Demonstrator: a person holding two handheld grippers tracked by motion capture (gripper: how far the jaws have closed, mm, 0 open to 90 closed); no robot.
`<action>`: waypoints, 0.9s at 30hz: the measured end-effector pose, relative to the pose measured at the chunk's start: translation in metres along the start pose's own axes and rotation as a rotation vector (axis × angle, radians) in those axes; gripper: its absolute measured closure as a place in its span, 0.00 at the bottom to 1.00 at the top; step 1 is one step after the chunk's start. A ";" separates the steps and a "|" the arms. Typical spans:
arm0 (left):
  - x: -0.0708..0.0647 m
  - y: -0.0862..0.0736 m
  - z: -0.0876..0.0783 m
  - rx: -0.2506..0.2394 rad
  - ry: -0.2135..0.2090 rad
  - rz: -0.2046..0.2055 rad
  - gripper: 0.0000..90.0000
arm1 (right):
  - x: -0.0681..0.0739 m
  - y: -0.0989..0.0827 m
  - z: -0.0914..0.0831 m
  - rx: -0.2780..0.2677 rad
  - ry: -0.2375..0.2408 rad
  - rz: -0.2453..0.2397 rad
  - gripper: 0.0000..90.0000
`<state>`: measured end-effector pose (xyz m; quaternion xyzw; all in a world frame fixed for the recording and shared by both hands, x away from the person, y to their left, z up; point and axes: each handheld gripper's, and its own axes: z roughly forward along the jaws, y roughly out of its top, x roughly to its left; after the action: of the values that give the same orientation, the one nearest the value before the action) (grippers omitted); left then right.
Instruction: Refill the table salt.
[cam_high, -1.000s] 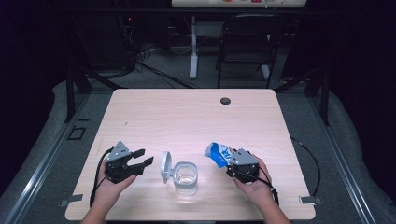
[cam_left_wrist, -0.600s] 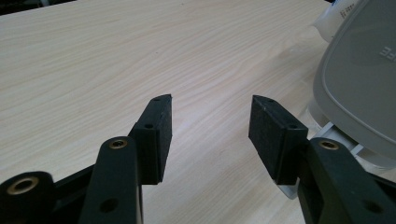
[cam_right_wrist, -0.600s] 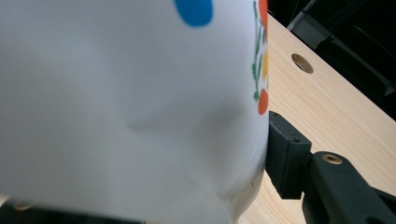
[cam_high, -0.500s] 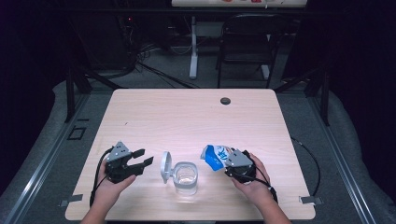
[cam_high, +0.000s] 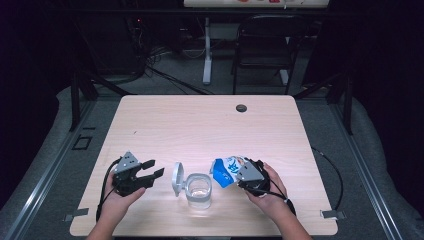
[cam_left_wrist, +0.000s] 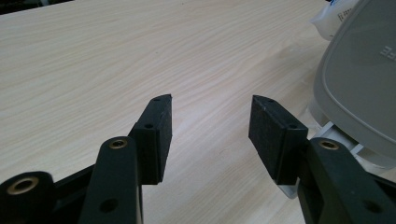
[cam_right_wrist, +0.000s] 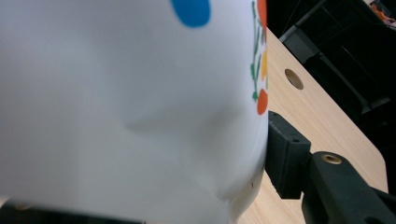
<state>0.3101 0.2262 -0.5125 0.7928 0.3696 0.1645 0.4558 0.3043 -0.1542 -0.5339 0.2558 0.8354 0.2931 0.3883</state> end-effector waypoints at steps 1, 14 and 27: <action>0.000 0.000 0.000 0.000 0.000 0.000 0.56 | 0.000 0.000 0.000 -0.003 -0.001 -0.003 0.55; 0.000 0.000 0.000 -0.003 0.002 0.000 0.56 | 0.005 0.005 0.000 0.019 -0.051 -0.112 0.55; 0.001 0.000 0.000 -0.008 0.002 -0.002 0.56 | 0.014 0.008 0.004 0.009 -0.107 -0.208 0.55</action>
<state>0.3104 0.2271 -0.5126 0.7905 0.3703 0.1663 0.4587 0.3007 -0.1383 -0.5372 0.1850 0.8367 0.2335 0.4596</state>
